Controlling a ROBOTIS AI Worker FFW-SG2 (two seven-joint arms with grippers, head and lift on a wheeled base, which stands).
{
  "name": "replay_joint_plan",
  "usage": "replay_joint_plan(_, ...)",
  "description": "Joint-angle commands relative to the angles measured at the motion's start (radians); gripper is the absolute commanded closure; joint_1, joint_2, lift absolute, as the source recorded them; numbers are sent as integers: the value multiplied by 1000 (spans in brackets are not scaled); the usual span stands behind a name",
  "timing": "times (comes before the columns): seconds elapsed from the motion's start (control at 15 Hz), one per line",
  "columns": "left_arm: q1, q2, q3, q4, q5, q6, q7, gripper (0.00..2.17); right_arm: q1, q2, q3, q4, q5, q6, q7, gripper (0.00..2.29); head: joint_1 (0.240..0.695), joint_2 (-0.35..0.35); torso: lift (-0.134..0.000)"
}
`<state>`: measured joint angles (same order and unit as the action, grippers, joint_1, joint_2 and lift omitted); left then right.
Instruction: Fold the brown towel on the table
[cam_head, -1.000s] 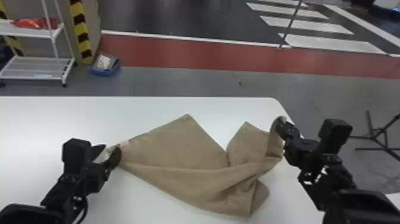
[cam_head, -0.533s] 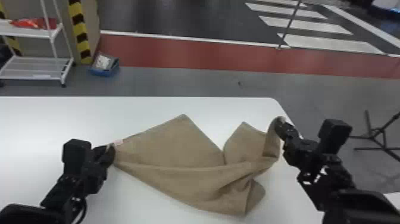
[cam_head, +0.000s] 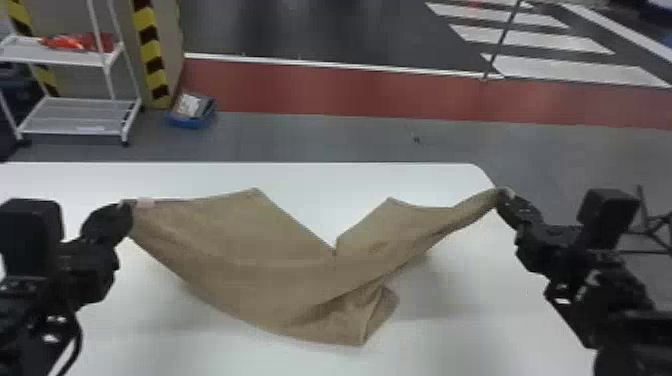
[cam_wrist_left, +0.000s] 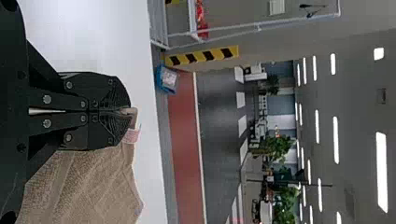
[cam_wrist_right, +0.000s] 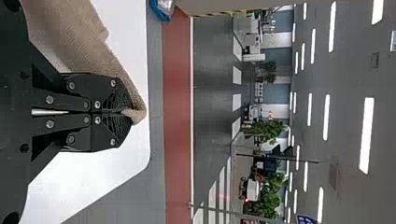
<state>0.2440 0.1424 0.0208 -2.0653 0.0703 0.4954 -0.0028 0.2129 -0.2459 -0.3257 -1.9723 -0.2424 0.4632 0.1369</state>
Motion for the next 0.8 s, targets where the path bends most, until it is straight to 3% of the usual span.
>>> replay_joint_plan(0.0, 58, 0, 134, -210, 37, 176, -3, 1474, 8, -21, -75, -23, -18, 58, 0, 1565, 695, -168, -110)
replay_joint_plan(0.2, 113, -6, 271, -351, 114, 185, -2, 1474, 31, -33, -119, -74, 23, 119, 3, 1565, 695, -151, -110)
replay_joint_plan(0.4, 110, 3, 324, -408, 167, 188, 10, 1474, 8, -41, -151, -106, 28, 223, 36, 1565, 695, -140, -110)
replay_joint_plan(0.6, 28, 11, 307, -366, 186, 213, 6, 1474, -136, -33, -9, -76, 123, 352, 79, 1565, 695, -127, -110)
replay_joint_plan(0.73, -63, 16, 278, -282, 172, 234, 6, 1474, -262, -10, 66, -8, 130, 414, 90, 1565, 672, -83, -110)
